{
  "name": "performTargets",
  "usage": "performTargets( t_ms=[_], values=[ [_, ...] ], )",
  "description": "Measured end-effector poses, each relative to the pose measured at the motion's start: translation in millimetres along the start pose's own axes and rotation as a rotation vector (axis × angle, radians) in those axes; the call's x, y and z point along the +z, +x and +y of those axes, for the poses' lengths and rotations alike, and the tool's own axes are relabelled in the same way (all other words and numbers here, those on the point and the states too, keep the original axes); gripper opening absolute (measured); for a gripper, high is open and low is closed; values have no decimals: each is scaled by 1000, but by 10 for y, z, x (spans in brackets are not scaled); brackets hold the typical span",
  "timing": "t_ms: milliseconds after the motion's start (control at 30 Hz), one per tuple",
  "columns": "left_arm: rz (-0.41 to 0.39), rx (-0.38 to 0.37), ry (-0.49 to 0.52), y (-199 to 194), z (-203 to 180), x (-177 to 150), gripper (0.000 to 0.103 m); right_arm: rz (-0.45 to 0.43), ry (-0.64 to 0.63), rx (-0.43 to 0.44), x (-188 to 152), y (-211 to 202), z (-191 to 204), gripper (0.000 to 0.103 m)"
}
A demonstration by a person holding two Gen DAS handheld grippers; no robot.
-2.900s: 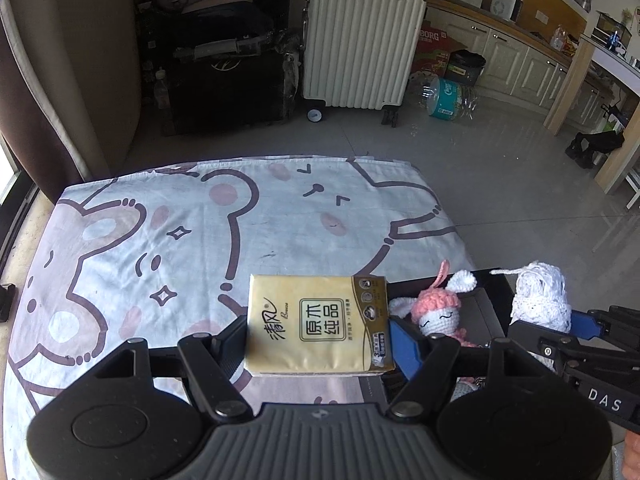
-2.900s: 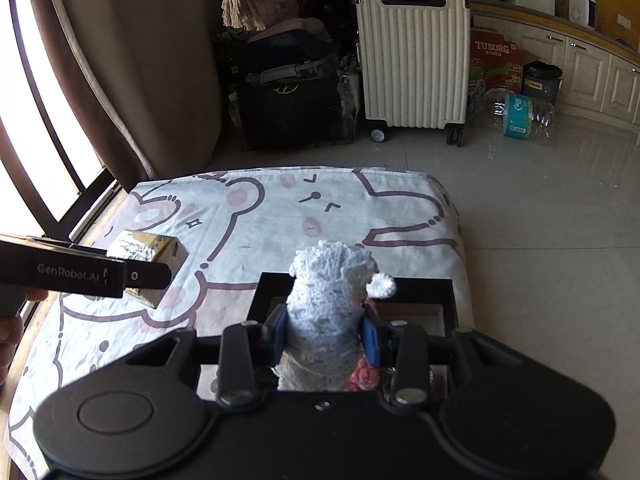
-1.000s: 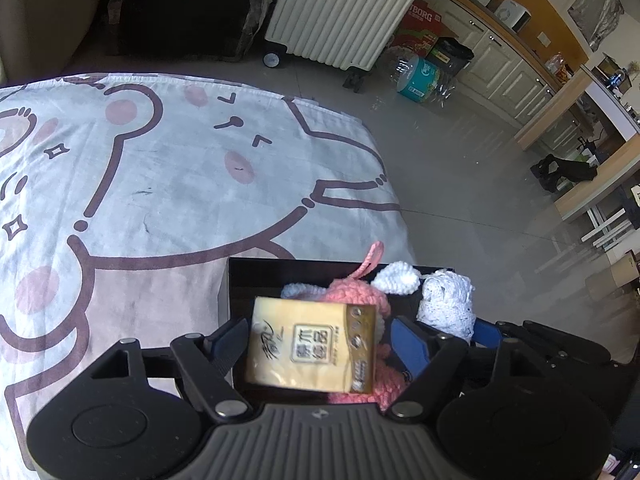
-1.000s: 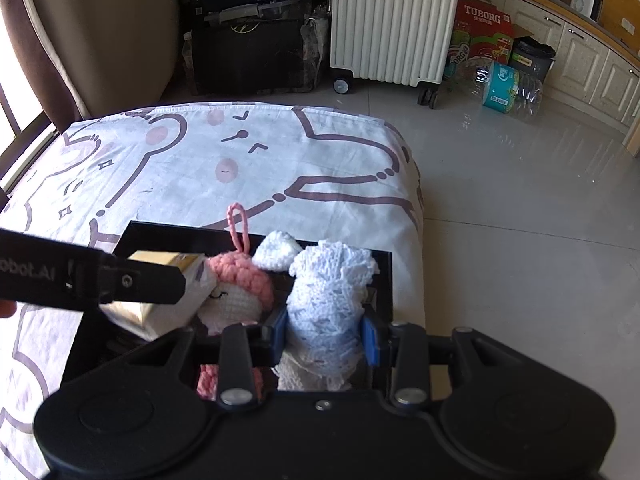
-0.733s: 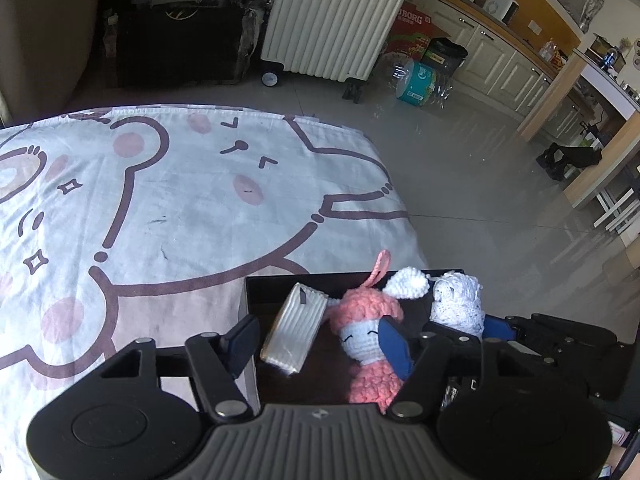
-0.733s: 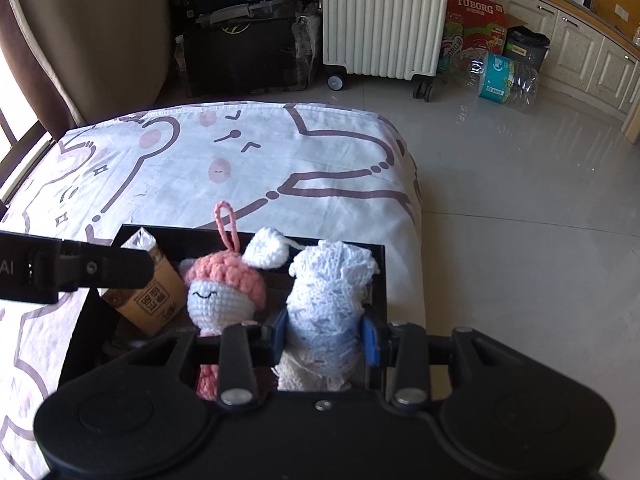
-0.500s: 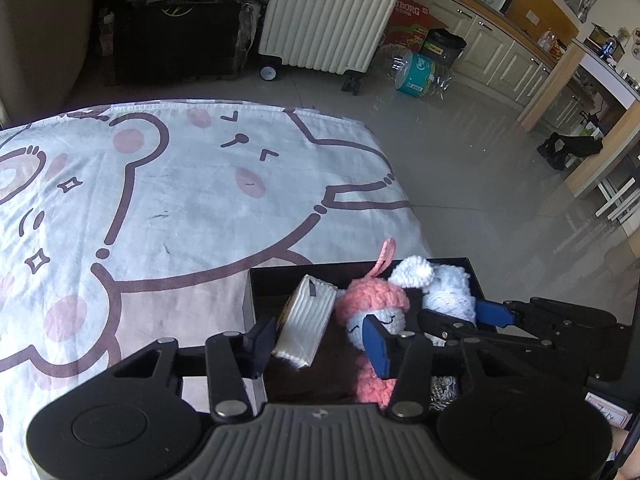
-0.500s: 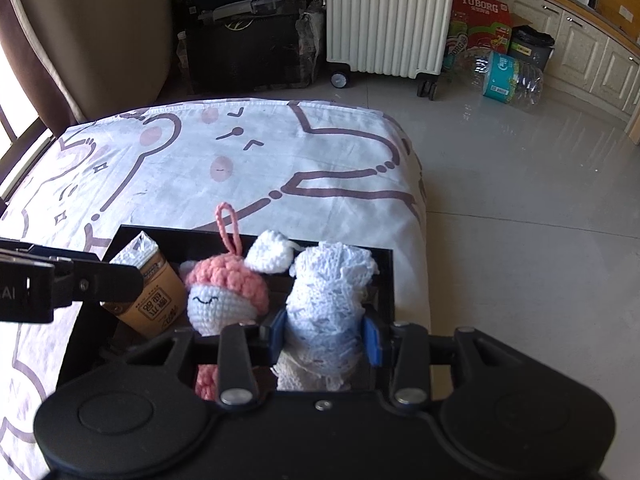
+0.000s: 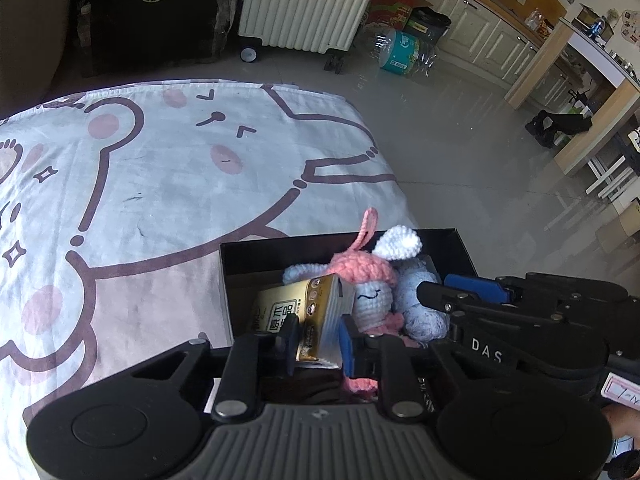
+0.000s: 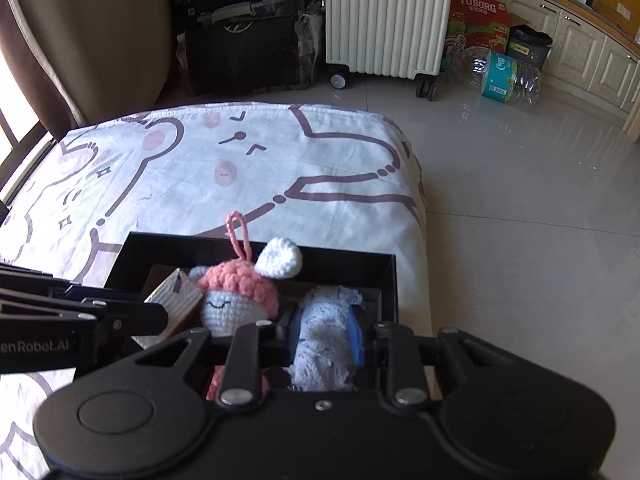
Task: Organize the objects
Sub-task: 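Lower the tissue pack into the black box while the right tool lowers the yarn ball beside the bunny, then open the left tool to release the tissue pack while the right tool opens on the yarn ball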
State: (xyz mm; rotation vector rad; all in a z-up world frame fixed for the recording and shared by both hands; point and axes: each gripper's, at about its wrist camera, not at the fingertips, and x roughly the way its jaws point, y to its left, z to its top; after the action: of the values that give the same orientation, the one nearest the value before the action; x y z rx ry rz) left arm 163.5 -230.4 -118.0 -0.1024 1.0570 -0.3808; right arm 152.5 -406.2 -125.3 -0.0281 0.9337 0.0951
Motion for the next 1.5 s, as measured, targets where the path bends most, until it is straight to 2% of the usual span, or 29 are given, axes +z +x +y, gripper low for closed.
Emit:
performTargets(
  t_ms=[100,600,1000,1433,1500],
  values=[
    [-1,-2,8,40,-17,-9,24,20,-6,-6,-27,36,20,21],
    [5,15,35,110,-65,30,26,39,-14,-8,-92,57,19,20],
    [-4,13,41,-63,-98,62,25,-1,65,5,-67,-200,-37,20],
    [-29,68,121,-406,-124,-6,27,-70,152,-16,-94,-633,-14,24],
    [-35,87,144,-481,-119,-24,30,-85,164,-16,-101,-723,1,25]
  ],
)
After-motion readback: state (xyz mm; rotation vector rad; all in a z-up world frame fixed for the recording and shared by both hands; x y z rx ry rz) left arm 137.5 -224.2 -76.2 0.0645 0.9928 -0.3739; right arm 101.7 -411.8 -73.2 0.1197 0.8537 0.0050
